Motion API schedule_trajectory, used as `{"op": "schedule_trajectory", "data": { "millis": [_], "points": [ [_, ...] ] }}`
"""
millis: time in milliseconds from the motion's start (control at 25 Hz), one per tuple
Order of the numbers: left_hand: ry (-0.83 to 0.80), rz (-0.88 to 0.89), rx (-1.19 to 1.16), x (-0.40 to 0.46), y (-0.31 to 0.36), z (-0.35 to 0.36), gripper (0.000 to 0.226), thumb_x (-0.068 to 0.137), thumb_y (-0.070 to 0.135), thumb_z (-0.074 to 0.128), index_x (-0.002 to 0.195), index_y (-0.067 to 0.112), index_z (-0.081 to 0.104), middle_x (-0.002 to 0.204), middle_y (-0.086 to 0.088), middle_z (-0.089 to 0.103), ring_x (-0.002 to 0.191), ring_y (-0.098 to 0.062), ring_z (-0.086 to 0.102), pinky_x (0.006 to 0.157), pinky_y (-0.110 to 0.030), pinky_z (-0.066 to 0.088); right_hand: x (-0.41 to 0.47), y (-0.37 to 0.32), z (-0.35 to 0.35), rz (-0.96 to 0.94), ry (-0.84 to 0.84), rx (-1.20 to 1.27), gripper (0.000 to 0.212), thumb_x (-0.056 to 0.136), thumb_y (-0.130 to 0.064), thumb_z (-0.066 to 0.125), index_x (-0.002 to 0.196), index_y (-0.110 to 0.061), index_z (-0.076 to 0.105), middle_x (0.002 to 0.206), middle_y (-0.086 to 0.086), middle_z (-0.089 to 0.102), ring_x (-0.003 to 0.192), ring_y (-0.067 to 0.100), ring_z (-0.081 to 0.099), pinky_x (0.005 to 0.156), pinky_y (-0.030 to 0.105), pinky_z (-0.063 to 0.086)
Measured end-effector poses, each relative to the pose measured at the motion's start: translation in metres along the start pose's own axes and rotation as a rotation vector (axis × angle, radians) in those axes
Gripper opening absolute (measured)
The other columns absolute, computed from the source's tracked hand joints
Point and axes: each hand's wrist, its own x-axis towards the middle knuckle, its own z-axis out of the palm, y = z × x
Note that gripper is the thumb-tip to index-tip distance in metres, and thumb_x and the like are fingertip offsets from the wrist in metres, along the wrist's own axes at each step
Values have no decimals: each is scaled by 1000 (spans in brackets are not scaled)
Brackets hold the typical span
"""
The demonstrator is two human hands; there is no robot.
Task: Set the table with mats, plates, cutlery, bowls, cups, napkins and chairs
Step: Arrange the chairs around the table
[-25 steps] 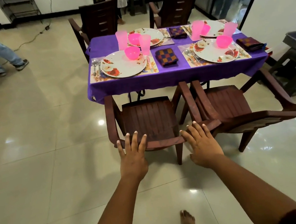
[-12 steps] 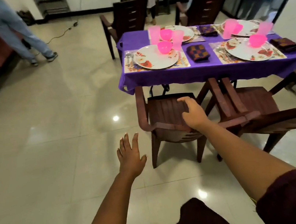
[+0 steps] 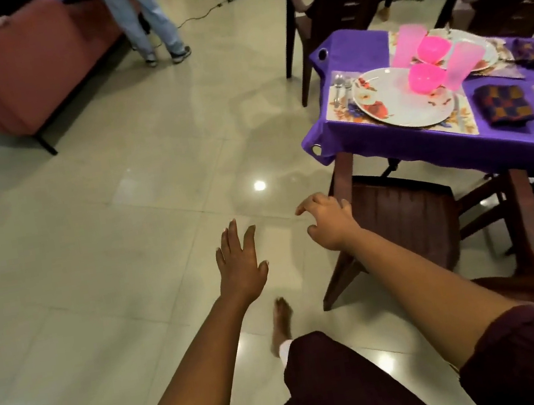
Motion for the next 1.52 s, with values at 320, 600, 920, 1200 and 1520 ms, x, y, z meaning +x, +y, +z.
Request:
{"op": "schedule_trajectory", "data": {
  "millis": [320, 600, 920, 1200, 1520],
  "points": [
    [-172, -55, 73, 192, -49, -18, 71, 94, 28, 57, 152, 20, 17, 160, -11, -9, 148, -30, -6, 119, -47, 9, 206, 4, 6, 19, -170, 35, 45, 84, -11, 53, 126, -29, 54, 138, 0, 43, 126, 25, 40, 105, 43, 27],
    [-157, 89, 88, 345, -20, -49, 58, 93, 23, 57, 146, 19, 34, 159, -11, 9, 146, -28, 10, 115, -41, 19, 340, 26, -49, 1, -167, 139, 44, 85, -6, 51, 125, -24, 56, 137, 2, 43, 124, 27, 43, 98, 40, 37],
    [-211, 217, 40, 577, 5, -36, 55, 92, 20, 59, 143, 18, 38, 153, -9, 26, 141, -28, 26, 108, -40, 32, 507, 87, -97, -10, 32, -67, 41, 84, -8, 53, 121, -26, 59, 141, -1, 41, 132, 22, 34, 110, 44, 23],
    [-277, 368, 24, 803, 62, -50, 56, 92, 23, 60, 143, 15, 38, 146, -10, 34, 132, -30, 35, 102, -43, 39, 665, 156, -200, 187, 215, -161, 38, 82, -8, 56, 116, -24, 64, 139, 1, 45, 129, 27, 38, 108, 45, 25],
    [-363, 540, -110, 1008, 182, -23, 55, 89, 20, 64, 139, 16, 44, 143, -10, 36, 132, -29, 34, 107, -40, 36, 827, 273, -292, 420, 376, -142, 48, 81, -10, 59, 127, -25, 55, 138, 1, 43, 131, 26, 36, 114, 57, 12]
  ]
}}
